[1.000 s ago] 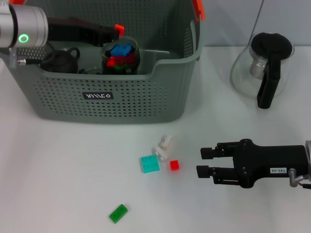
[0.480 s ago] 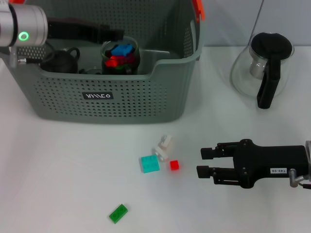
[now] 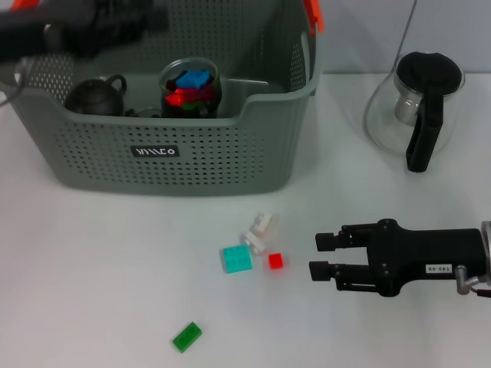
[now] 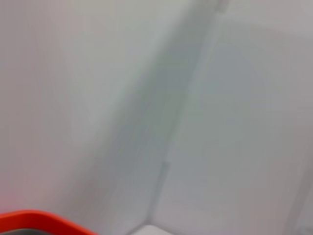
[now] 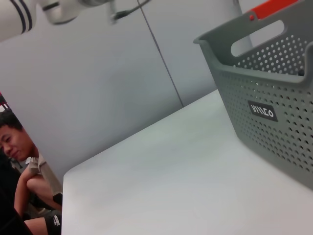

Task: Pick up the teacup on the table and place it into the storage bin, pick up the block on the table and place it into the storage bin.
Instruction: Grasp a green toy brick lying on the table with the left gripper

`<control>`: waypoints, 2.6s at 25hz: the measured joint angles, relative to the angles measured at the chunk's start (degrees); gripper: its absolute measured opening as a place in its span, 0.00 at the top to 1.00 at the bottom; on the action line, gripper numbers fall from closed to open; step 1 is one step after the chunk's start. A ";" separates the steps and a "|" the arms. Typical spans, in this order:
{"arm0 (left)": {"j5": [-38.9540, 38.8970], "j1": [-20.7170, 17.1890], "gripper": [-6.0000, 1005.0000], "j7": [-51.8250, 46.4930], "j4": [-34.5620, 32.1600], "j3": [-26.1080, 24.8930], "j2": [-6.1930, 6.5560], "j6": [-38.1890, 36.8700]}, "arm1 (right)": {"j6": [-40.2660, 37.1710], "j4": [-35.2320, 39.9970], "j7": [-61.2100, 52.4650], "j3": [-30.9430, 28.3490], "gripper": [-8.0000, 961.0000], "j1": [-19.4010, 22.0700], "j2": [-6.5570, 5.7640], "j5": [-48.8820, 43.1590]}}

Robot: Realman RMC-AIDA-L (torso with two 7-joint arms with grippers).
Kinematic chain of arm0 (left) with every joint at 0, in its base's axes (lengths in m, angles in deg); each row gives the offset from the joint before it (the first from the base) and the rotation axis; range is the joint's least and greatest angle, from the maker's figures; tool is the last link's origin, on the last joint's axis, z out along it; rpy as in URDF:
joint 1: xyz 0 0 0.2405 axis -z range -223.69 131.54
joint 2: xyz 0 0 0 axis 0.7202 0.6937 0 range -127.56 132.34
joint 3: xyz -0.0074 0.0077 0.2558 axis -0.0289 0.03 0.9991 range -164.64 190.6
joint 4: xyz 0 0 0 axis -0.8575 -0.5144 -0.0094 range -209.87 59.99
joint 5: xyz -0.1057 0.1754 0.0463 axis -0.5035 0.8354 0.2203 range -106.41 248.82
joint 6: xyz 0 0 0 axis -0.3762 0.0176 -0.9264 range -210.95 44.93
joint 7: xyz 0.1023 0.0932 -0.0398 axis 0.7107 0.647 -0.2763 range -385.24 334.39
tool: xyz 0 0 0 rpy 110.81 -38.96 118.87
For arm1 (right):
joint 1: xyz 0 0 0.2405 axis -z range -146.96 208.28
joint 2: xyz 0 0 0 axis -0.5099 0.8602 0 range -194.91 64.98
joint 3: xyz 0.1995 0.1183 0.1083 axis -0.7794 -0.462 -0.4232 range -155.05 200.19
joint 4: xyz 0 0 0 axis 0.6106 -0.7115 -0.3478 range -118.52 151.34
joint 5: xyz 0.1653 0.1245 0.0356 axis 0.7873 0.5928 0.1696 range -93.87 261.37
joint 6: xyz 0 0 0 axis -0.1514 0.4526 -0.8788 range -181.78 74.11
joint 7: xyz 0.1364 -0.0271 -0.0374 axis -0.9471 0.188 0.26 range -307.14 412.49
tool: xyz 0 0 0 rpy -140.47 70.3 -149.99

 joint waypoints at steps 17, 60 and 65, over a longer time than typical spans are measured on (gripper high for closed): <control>23.02 -11.09 0.54 17.87 -7.65 8.04 -5.59 -11.44 | 0.25 0.00 -0.29 0.01 0.40 -0.47 0.18 0.00; 30.40 -13.32 0.54 28.29 0.48 25.09 -9.62 7.32 | 0.42 -0.09 0.10 -0.01 0.40 -0.46 0.27 0.00; 29.60 -13.46 0.54 29.94 1.80 25.16 -9.65 8.83 | 0.42 -0.09 -0.04 0.07 0.40 -0.46 0.26 0.00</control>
